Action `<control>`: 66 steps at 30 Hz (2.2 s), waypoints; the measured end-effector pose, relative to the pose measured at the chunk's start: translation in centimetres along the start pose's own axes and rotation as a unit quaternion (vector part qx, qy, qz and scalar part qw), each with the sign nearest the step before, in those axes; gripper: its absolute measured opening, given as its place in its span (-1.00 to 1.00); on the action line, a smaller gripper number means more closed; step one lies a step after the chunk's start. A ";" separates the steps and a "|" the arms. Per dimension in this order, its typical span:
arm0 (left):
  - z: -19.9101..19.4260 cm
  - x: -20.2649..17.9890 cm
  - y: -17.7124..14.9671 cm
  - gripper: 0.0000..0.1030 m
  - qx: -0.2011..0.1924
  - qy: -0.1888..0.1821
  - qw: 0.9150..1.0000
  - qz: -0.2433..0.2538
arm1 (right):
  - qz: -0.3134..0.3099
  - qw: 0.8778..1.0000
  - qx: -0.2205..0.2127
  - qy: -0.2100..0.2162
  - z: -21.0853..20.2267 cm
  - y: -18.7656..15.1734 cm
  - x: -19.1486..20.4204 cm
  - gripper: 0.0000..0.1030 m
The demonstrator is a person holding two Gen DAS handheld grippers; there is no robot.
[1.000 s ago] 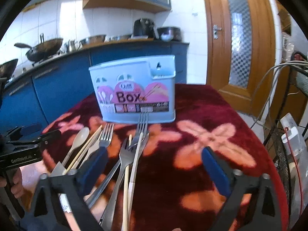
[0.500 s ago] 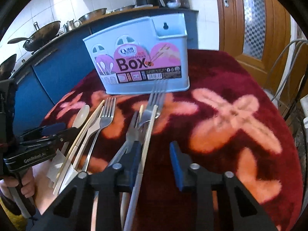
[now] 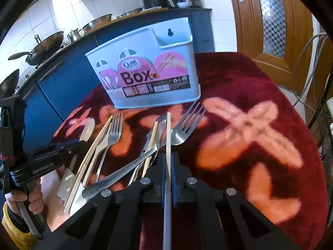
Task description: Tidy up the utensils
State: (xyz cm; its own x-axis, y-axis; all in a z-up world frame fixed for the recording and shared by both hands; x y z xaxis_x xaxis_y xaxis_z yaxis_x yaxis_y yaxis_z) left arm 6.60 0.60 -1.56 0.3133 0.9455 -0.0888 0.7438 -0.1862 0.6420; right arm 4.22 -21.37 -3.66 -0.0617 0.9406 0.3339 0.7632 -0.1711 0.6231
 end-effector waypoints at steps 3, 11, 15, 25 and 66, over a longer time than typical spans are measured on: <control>0.2 -0.3 -0.3 -0.62 0.015 0.003 1.000 0.010 | 0.001 1.000 0.012 -0.015 0.4 0.0 -0.5 -0.87; 1.2 -1.0 0.1 -0.61 0.047 0.023 0.998 0.047 | 0.003 0.998 0.063 -0.017 1.7 0.7 -1.6 -0.86; 1.5 -1.0 0.5 -0.61 0.057 0.019 0.997 0.052 | -0.028 0.995 0.092 -0.031 2.4 1.1 -0.9 -0.85; -1.0 -0.8 0.3 -0.91 0.014 -0.007 1.000 0.027 | -0.042 0.996 0.074 -0.029 0.1 1.1 0.4 -0.88; -6.0 0.4 21.3 -0.94 -0.299 0.012 0.954 0.001 | -0.006 0.957 -0.274 0.093 -2.8 17.8 4.8 -0.88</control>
State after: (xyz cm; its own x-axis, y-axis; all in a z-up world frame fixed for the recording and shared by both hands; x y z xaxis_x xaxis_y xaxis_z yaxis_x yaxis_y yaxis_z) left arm 19.00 -1.38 16.64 0.2950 0.9526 -0.0747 0.2703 -0.0082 0.9628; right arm 15.69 -20.73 11.06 -0.2209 0.8840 0.4119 0.3118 -0.3362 0.8887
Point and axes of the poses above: each gripper's, at about its wrist camera, not at the fingertips, and z roughly the way its jaws point, x to its left, y to its top, the point moved 1 cm from there along z, roughly the way its jaws point, and after that the axes turned 10 degrees about z, right-handed, at the moved point
